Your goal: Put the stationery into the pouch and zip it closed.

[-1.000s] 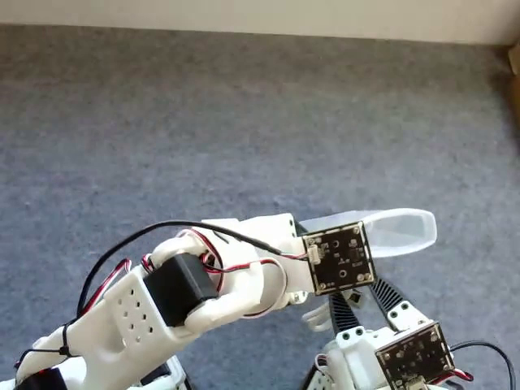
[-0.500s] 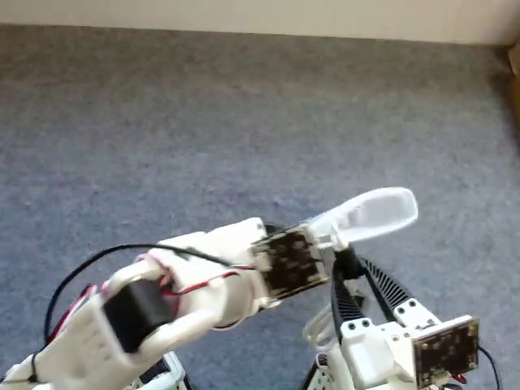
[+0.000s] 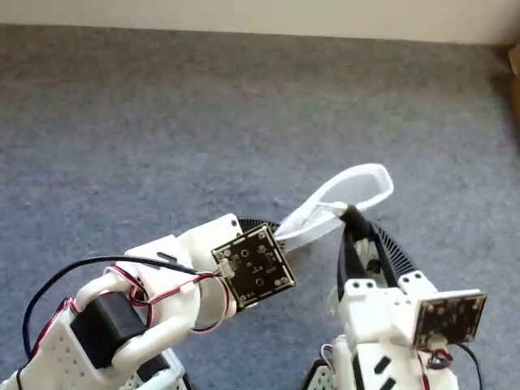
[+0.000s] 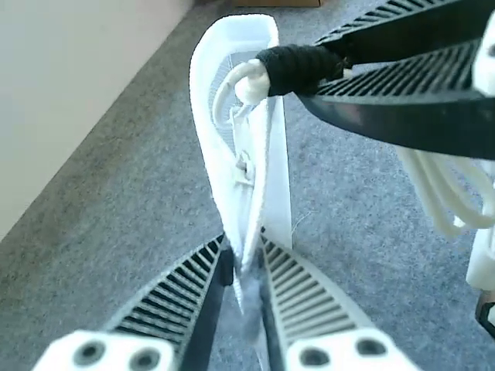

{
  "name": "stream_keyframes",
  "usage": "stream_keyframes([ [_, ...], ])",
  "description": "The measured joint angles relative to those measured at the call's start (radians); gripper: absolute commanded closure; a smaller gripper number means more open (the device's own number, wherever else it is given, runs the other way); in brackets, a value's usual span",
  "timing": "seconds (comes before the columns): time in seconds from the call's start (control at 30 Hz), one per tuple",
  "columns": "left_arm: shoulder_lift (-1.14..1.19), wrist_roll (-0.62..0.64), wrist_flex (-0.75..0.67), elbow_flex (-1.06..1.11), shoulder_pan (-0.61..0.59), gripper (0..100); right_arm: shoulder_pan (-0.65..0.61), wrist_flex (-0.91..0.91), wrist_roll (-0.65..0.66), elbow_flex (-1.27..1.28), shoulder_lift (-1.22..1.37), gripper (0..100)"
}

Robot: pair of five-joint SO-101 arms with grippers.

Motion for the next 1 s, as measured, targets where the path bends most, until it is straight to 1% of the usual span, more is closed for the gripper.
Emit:
stream_keyframes([
  [0.23,0.000,-0.003,0.003,0.000,-0.041,99,0.066,-0.064,0.000,0.040,0.000,99.5],
  [0.43,0.000,-0.008,0.018,0.000,-0.043,99,0.127,-0.103,0.002,0.041,0.000,99.5],
  [0.73,-0.032,-0.009,0.049,0.003,-0.043,99,0.146,-0.106,0.002,0.041,0.000,99.5],
  [0.83,-0.094,-0.014,0.058,0.032,-0.043,99,0.210,-0.132,0.002,0.066,0.000,99.5],
  [1.0,-0.210,-0.032,0.063,0.112,-0.043,99,0.304,-0.236,0.002,0.181,0.000,99.5],
])
